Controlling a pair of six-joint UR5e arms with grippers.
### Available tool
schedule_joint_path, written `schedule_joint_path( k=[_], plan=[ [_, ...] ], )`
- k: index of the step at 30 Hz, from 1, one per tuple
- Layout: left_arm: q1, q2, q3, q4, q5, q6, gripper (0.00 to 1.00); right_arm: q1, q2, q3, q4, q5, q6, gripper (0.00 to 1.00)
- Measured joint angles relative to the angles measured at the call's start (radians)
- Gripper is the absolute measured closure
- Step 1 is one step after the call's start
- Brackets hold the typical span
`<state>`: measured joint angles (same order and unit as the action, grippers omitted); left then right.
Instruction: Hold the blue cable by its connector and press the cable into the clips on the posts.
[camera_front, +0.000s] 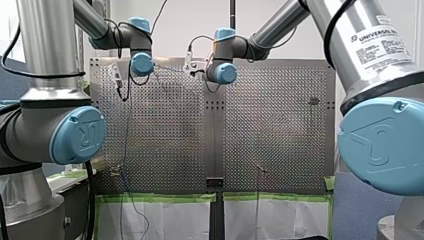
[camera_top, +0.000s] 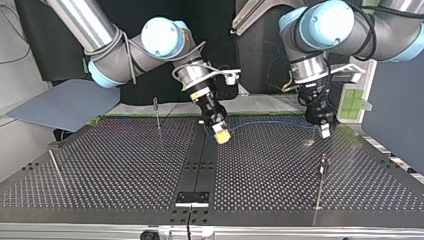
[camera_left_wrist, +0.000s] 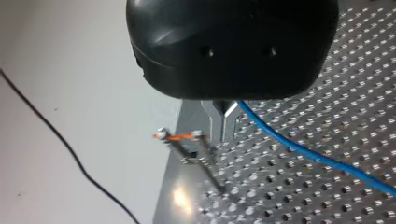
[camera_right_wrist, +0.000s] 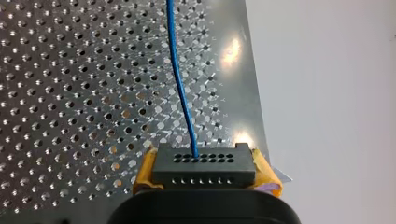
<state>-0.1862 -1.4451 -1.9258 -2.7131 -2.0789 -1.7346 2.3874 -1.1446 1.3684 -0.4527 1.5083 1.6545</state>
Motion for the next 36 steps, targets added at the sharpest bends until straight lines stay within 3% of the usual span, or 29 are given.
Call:
schedule_joint_path(
  k=[9,24,36],
  plan=[
    [0.048,-0.020,0.036,-0.007,0.022,-0.001,1.00,0.018,0.046,-0.069,0.022,0.001,0.001,1.00],
    [0.192,-0.070,0.087,-0.007,0.165,-0.001,1.00,0.038,0.106,-0.178,0.049,0.005,0.001,1.00],
    [0.227,-0.079,0.130,-0.008,0.219,-0.008,1.00,0.038,0.113,-0.214,0.053,0.007,0.001,1.00]
  ],
)
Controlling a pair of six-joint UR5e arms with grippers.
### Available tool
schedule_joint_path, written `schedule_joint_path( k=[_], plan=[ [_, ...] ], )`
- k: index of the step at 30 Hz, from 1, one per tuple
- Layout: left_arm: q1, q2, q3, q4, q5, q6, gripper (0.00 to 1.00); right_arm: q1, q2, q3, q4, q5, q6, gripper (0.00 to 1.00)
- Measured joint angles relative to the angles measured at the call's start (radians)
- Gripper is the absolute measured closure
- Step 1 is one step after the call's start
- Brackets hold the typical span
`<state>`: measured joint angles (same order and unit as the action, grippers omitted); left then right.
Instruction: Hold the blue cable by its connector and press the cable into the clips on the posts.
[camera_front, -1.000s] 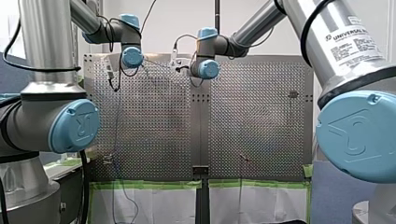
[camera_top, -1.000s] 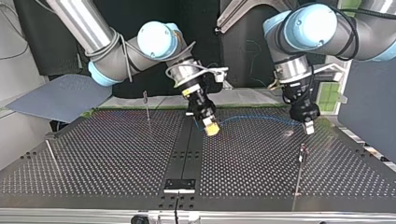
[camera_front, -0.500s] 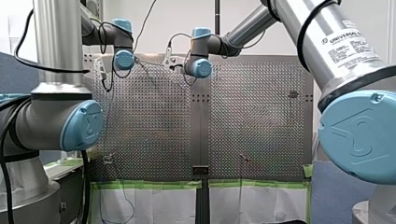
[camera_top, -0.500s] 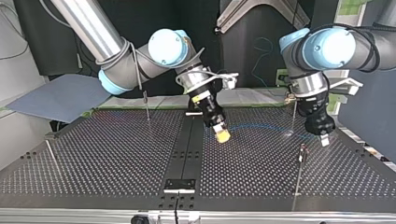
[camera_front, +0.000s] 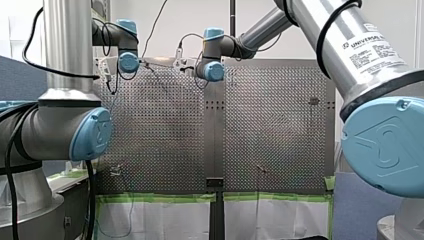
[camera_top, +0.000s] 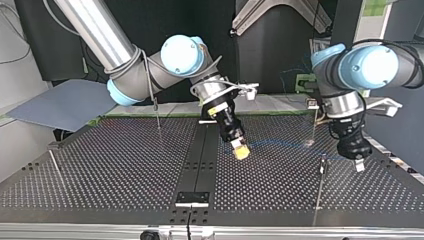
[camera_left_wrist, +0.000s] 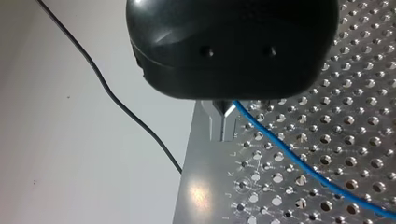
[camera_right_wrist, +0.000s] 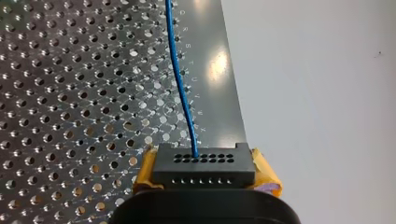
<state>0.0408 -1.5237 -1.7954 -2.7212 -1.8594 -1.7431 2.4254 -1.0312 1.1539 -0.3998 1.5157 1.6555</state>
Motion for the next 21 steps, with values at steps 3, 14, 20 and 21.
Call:
schedule_joint_path(
  k=[3,14,20,21],
  plan=[
    [0.004,-0.004,0.001,0.000,0.010,-0.002,1.00,-0.002,0.001,-0.003,0.001,0.000,0.000,1.00],
    [0.012,-0.041,0.023,0.002,0.030,-0.005,1.00,-0.015,0.002,-0.003,0.003,0.000,0.000,1.00],
    [0.019,-0.044,0.040,0.004,0.058,-0.021,1.00,-0.020,0.004,-0.007,0.002,0.000,0.000,1.00],
    [0.021,-0.044,0.042,0.004,0.061,-0.024,1.00,-0.022,0.004,-0.008,0.002,0.000,0.000,1.00]
  ],
)
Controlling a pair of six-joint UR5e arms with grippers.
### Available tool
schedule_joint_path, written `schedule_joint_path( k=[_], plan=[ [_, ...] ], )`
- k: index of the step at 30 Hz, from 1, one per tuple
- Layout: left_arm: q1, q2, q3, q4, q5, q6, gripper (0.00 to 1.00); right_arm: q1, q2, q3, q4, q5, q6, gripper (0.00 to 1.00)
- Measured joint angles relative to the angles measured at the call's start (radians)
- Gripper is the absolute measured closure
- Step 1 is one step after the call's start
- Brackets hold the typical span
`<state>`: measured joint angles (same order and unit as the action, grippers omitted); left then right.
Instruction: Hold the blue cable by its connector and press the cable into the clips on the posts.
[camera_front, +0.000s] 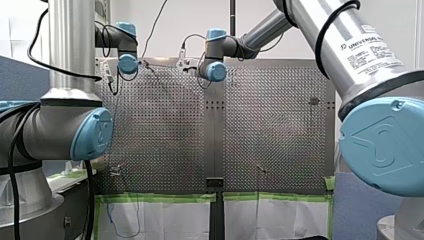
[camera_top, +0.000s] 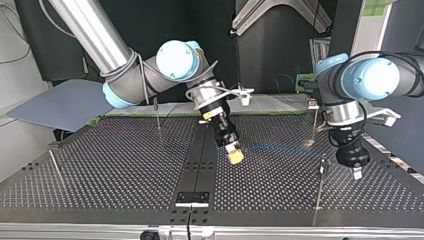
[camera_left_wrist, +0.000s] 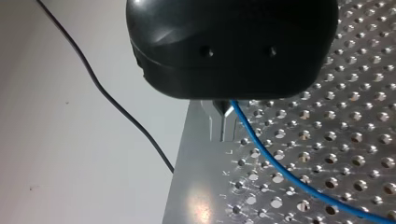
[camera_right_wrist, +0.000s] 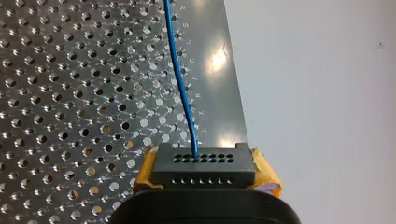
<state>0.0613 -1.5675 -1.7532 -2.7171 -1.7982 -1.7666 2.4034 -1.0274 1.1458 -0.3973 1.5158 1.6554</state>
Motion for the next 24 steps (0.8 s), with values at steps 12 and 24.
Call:
schedule_joint_path(
  k=[12,24],
  plan=[
    [0.020,-0.048,0.028,-0.003,0.050,-0.026,1.00,-0.017,0.004,-0.019,0.001,0.000,0.000,1.00],
    [0.035,-0.110,0.091,0.015,0.111,-0.092,1.00,-0.051,0.051,-0.072,0.034,-0.007,0.000,1.00]
  ],
)
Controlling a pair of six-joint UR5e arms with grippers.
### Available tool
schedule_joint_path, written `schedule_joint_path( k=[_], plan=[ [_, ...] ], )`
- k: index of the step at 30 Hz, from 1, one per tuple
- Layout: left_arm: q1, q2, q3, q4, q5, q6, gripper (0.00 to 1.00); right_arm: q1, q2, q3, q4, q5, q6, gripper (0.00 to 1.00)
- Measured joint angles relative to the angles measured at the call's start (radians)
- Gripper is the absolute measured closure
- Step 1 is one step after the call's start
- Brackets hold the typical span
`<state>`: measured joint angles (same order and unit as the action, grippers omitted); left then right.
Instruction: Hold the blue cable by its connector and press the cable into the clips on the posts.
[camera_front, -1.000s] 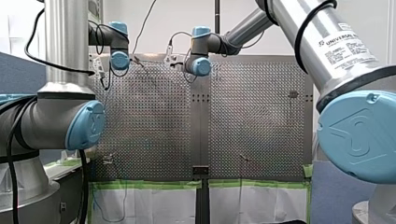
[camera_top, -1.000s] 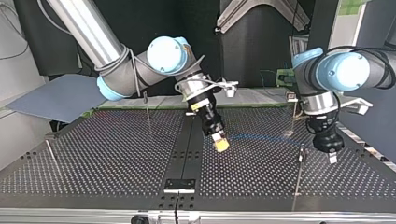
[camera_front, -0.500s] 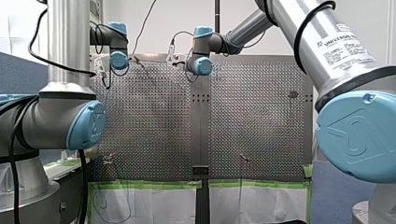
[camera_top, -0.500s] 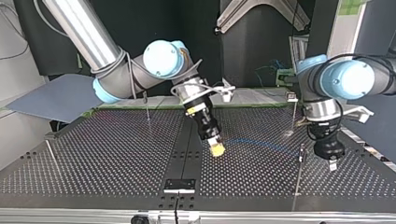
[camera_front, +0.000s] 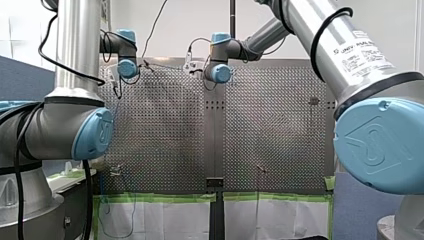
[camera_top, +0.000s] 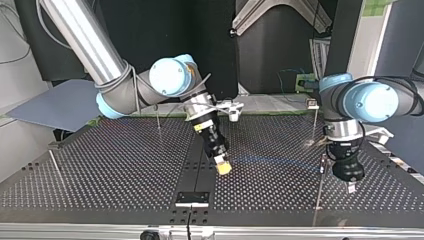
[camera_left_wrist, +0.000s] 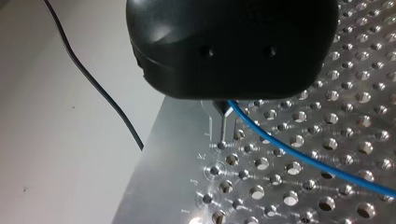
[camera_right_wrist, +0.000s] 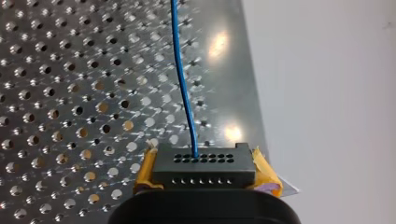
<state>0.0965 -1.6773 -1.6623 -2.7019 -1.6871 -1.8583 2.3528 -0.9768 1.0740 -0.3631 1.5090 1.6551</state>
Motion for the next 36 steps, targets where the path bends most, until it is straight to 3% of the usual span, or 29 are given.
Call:
schedule_joint_path(
  k=[9,18,30,32,33,35,36],
  plan=[
    [0.018,-0.036,0.032,-0.001,0.012,-0.008,1.00,-0.024,0.059,-0.080,0.045,-0.017,0.003,1.00],
    [0.038,-0.051,0.038,0.003,0.044,-0.024,1.00,-0.048,0.066,-0.154,0.051,-0.039,0.012,1.00],
    [0.052,-0.065,0.042,0.011,0.095,-0.063,1.00,-0.064,0.066,-0.170,0.068,-0.059,0.013,1.00],
    [0.054,-0.065,0.042,0.007,0.092,-0.056,0.81,-0.064,0.066,-0.170,0.071,-0.060,0.012,1.00],
    [0.054,-0.065,0.042,0.004,0.089,-0.052,0.81,-0.064,0.066,-0.170,0.072,-0.061,0.012,1.00],
    [0.054,-0.065,0.042,-0.009,0.076,-0.047,0.66,-0.065,0.067,-0.170,0.074,-0.062,0.012,1.00],
    [0.053,-0.065,0.042,-0.015,0.069,-0.046,0.66,-0.065,0.067,-0.170,0.075,-0.062,0.011,1.00]
  ],
)
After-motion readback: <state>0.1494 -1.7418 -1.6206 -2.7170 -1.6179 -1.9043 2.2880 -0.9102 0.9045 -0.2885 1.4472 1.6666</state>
